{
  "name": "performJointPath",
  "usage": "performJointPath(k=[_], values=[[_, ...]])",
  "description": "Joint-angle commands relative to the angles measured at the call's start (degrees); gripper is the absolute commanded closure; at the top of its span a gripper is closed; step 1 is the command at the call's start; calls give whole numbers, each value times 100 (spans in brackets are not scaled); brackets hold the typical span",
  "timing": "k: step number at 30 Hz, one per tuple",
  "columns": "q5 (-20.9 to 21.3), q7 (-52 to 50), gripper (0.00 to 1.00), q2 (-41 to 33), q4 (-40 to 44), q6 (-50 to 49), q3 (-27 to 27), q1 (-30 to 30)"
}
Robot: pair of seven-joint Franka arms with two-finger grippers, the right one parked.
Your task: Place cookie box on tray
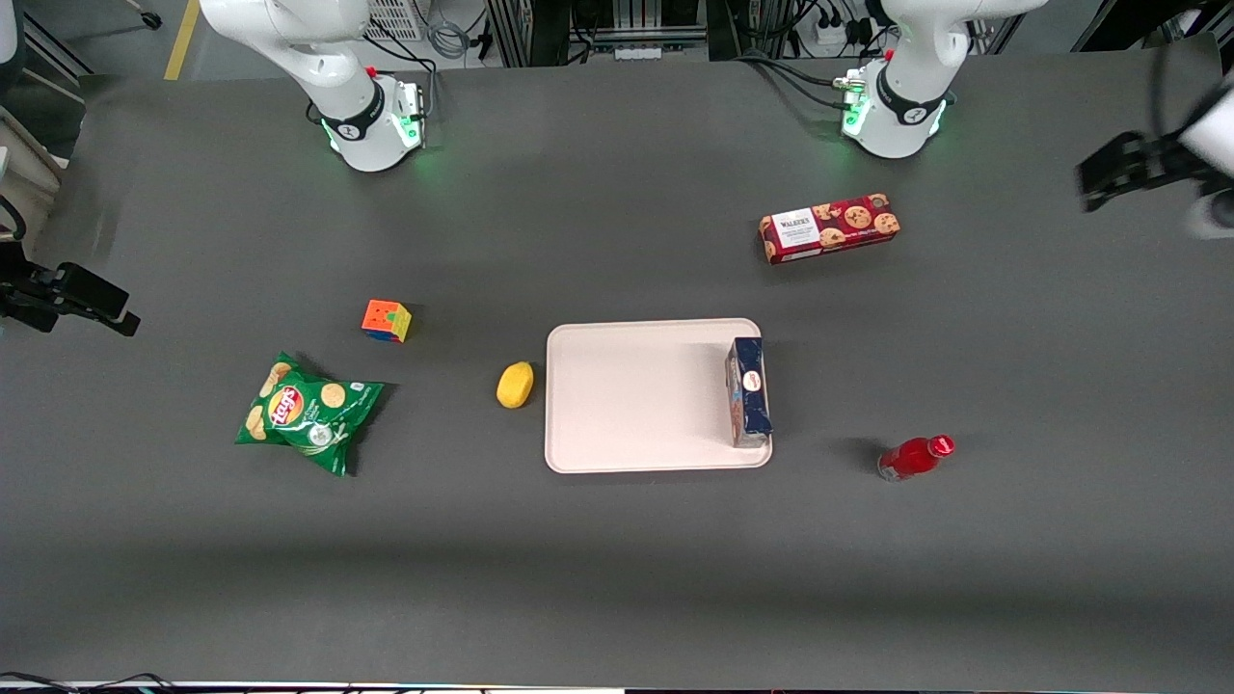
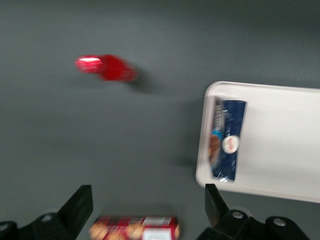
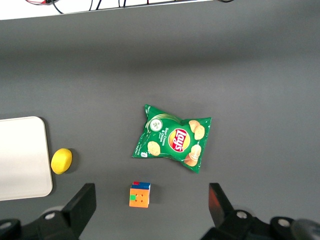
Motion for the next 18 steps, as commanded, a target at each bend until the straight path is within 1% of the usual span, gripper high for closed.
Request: performJointPath(k=[1,3,5,18], values=[[-268,333,0,-1022,-2169,1384,274,-36],[-294,360,0,-1347,-2838,1912,344,-36],[-364,378,0,-1515,-3235,2239,423,-45],[-514,395,0,-1376,-3210,2424,459,-62]])
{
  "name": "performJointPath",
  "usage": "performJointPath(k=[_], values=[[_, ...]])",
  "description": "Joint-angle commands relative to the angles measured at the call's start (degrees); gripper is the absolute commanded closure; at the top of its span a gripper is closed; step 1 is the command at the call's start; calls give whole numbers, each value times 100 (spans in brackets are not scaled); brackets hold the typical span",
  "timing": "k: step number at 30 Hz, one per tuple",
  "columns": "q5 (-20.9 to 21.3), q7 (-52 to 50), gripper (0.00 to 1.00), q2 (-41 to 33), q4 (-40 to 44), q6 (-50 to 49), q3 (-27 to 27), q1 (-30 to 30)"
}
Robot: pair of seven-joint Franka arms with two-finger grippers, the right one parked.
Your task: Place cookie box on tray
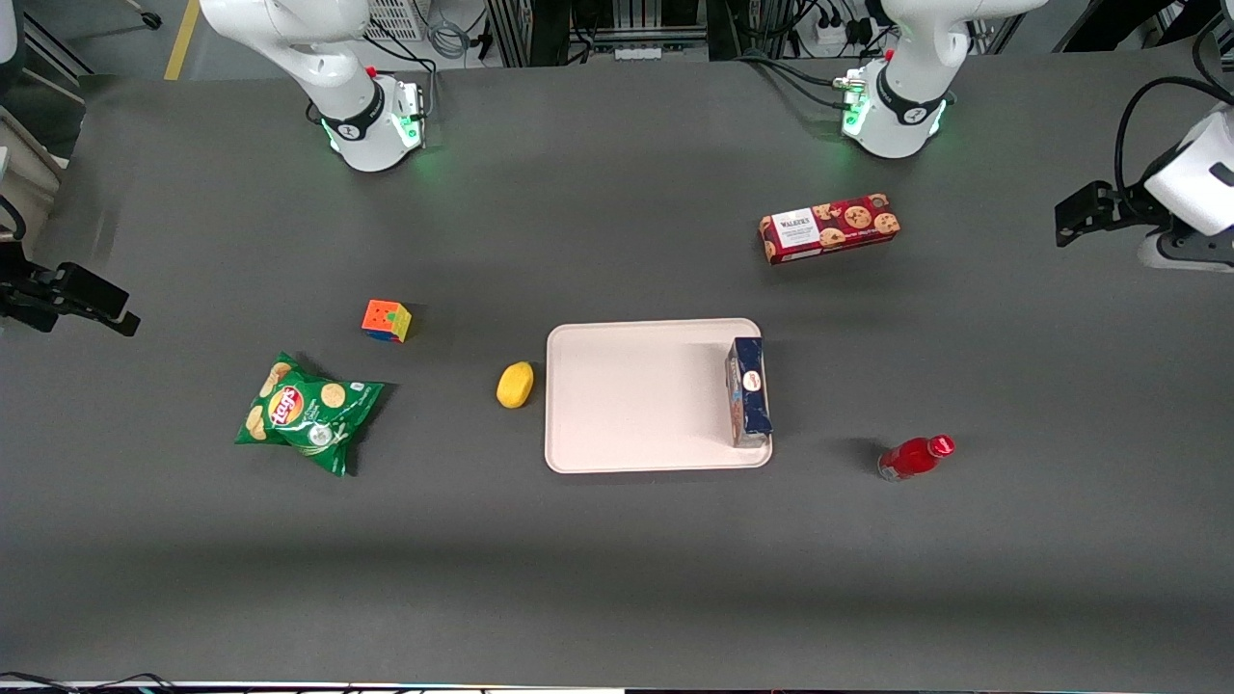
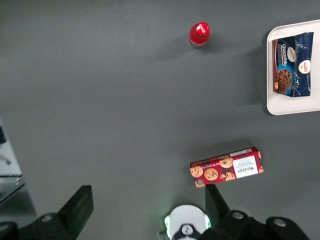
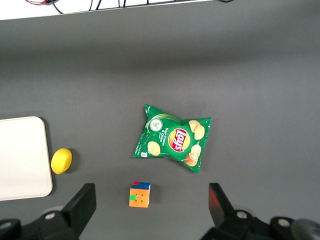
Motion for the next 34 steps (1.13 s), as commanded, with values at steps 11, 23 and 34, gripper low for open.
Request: performJointPath(k=[11,23,34], values=[[-456,25,0,-1,3,510,37,-53],[-412,96,0,8,20,615,63,-53],[-412,-1,0,149,187,616,72,-53]])
